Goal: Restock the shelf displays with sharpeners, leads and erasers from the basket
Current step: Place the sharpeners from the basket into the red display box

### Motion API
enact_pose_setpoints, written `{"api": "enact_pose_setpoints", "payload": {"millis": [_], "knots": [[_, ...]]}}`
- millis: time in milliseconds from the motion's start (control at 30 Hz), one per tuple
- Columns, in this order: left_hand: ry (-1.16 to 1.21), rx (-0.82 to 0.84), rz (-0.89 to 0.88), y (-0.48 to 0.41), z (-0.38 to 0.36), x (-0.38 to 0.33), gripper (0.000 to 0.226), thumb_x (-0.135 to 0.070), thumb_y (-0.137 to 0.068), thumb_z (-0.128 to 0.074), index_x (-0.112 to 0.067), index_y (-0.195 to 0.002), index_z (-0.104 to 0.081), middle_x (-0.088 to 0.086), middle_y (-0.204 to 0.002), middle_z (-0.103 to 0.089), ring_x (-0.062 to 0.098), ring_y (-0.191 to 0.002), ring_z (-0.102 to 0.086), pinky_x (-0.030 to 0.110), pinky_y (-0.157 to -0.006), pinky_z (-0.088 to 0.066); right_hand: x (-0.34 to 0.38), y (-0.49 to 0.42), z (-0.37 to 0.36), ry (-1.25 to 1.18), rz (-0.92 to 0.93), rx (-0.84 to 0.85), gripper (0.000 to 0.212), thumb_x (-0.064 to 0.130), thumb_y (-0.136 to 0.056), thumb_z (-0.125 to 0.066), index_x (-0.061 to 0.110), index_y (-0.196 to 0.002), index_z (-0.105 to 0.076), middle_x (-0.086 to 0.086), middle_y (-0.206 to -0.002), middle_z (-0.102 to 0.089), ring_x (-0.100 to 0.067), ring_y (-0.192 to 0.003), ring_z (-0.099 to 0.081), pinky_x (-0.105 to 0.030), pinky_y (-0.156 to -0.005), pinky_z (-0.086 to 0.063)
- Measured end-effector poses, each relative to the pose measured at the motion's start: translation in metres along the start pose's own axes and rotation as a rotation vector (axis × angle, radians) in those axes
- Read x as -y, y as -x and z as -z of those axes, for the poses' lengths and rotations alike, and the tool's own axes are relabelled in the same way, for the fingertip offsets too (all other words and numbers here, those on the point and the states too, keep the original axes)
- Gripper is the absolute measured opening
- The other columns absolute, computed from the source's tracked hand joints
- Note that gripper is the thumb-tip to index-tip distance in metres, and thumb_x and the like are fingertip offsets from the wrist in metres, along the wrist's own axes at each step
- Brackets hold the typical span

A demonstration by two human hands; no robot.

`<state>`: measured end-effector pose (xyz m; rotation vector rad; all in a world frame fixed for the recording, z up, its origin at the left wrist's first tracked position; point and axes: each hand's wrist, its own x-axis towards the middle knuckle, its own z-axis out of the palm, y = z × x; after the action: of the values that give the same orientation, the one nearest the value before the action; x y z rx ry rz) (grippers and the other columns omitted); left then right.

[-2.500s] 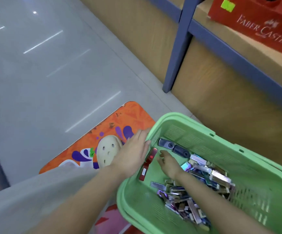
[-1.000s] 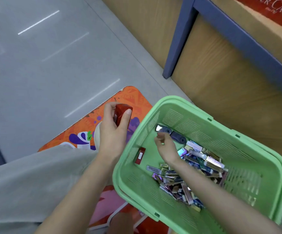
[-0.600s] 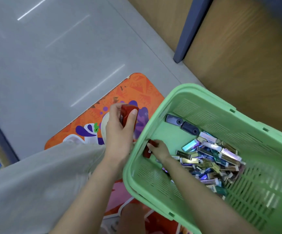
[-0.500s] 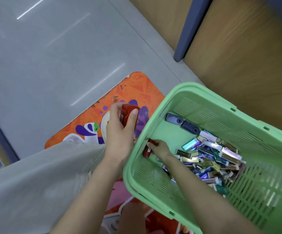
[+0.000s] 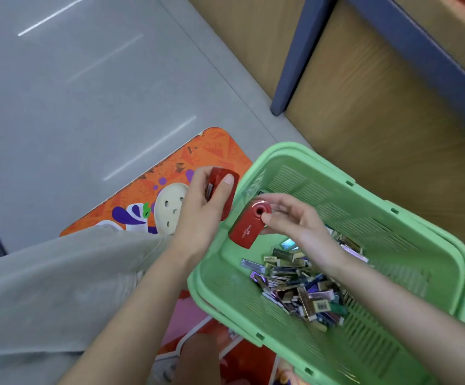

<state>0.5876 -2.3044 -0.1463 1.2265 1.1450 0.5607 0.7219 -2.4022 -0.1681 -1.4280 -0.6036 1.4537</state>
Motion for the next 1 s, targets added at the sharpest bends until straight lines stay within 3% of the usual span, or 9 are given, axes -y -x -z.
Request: {"api": "enact_pose_setpoints", "payload": {"millis": [67, 167, 367, 467, 533, 633, 767, 867, 1000], "knots": [[0.03, 0.057, 0.044, 0.002, -0.003, -0.006, 0.011, -0.02, -0.097, -0.05, -0.018, -0.086, -0.054, -0.002, -0.075, -0.051, -0.002, -0.06, -0.047, 0.011, -0.058, -0.041, 0.014, 0.005, -0.003, -0.049, 0.06, -0.042, 0.034, 0.012, -0.079, -0.061, 0.004, -0.112, -0.06, -0.014, -0.102, -0.066, -0.013, -0.085, -0.065, -0.024, -0.071, -0.055], [0.158, 0.16, 0.114, 0.004, -0.003, -0.011, 0.012, -0.034, -0.091, -0.057, -0.023, -0.087, -0.059, -0.002, -0.081, -0.06, 0.009, -0.076, -0.054, 0.023, -0.072, -0.044, 0.023, 0.006, -0.004, -0.163, 0.084, -0.093, 0.03, 0.009, -0.08, -0.067, 0.006, -0.109, -0.061, -0.006, -0.095, -0.069, -0.011, -0.082, -0.065, -0.022, -0.067, -0.055], [0.059, 0.091, 0.046, 0.002, -0.005, -0.014, 0.007, -0.02, -0.096, -0.05, -0.02, -0.09, -0.053, 0.0, -0.079, -0.055, 0.011, -0.07, -0.053, 0.024, -0.06, -0.048, 0.032, 0.009, -0.008, -0.257, 0.094, -0.148, 0.033, 0.007, -0.084, -0.058, 0.0, -0.116, -0.056, -0.008, -0.099, -0.068, -0.013, -0.089, -0.064, -0.027, -0.083, -0.054], [0.14, 0.206, 0.176, 0.008, -0.01, -0.017, 0.024, -0.041, -0.085, -0.051, -0.019, -0.096, -0.054, 0.005, -0.088, -0.058, 0.017, -0.076, -0.058, 0.031, -0.061, -0.053, 0.029, 0.007, -0.011, -0.208, 0.104, -0.174, 0.024, 0.005, -0.086, -0.062, 0.005, -0.11, -0.059, -0.007, -0.097, -0.069, -0.011, -0.087, -0.065, -0.026, -0.081, -0.056], [0.137, 0.299, 0.182, 0.01, -0.013, -0.02, 0.039, -0.042, -0.073, -0.059, -0.017, -0.102, -0.052, 0.009, -0.094, -0.059, 0.018, -0.078, -0.062, 0.032, -0.062, -0.056, 0.028, 0.006, -0.012, -0.191, 0.114, -0.197, 0.019, 0.004, -0.085, -0.061, 0.008, -0.104, -0.061, -0.001, -0.089, -0.07, -0.007, -0.081, -0.066, -0.021, -0.075, -0.055], [0.058, 0.279, 0.133, 0.01, -0.014, -0.02, 0.039, -0.032, -0.071, -0.067, -0.017, -0.102, -0.051, 0.003, -0.09, -0.059, 0.015, -0.078, -0.062, 0.037, -0.064, -0.057, 0.022, 0.004, -0.009, -0.053, 0.153, -0.273, 0.016, 0.003, -0.088, -0.06, 0.014, -0.1, -0.063, 0.001, -0.087, -0.069, -0.004, -0.082, -0.064, -0.021, -0.084, -0.053], [0.058, 0.164, 0.095, 0.007, -0.01, -0.016, 0.02, -0.017, -0.083, -0.068, -0.021, -0.095, -0.052, -0.002, -0.083, -0.058, 0.016, -0.076, -0.061, 0.04, -0.063, -0.057, -0.03, -0.012, 0.026, 0.273, 0.088, -0.429, 0.022, 0.019, -0.096, -0.054, 0.018, -0.117, -0.058, 0.005, -0.114, -0.061, -0.002, -0.103, -0.057, -0.023, -0.094, -0.046], [0.039, 0.133, 0.093, 0.001, -0.005, -0.012, 0.032, -0.031, -0.075, -0.076, -0.025, -0.096, -0.053, -0.003, -0.086, -0.061, 0.021, -0.08, -0.062, 0.042, -0.069, -0.058, -0.081, -0.027, 0.067, 0.597, -0.091, -0.445, 0.037, 0.02, -0.098, -0.051, 0.008, -0.132, -0.049, -0.007, -0.132, -0.05, -0.017, -0.113, -0.051, -0.02, -0.092, -0.037], [0.043, 0.113, 0.106, -0.003, -0.003, -0.008, 0.041, -0.038, -0.07, -0.077, -0.022, -0.099, -0.054, 0.002, -0.09, -0.061, 0.027, -0.085, -0.062, 0.044, -0.071, -0.058, -0.131, -0.045, 0.095, 0.848, -0.226, -0.36, 0.042, 0.012, -0.094, -0.056, 0.002, -0.134, -0.047, -0.017, -0.131, -0.05, -0.032, -0.119, -0.049, -0.032, -0.096, -0.037]]}}
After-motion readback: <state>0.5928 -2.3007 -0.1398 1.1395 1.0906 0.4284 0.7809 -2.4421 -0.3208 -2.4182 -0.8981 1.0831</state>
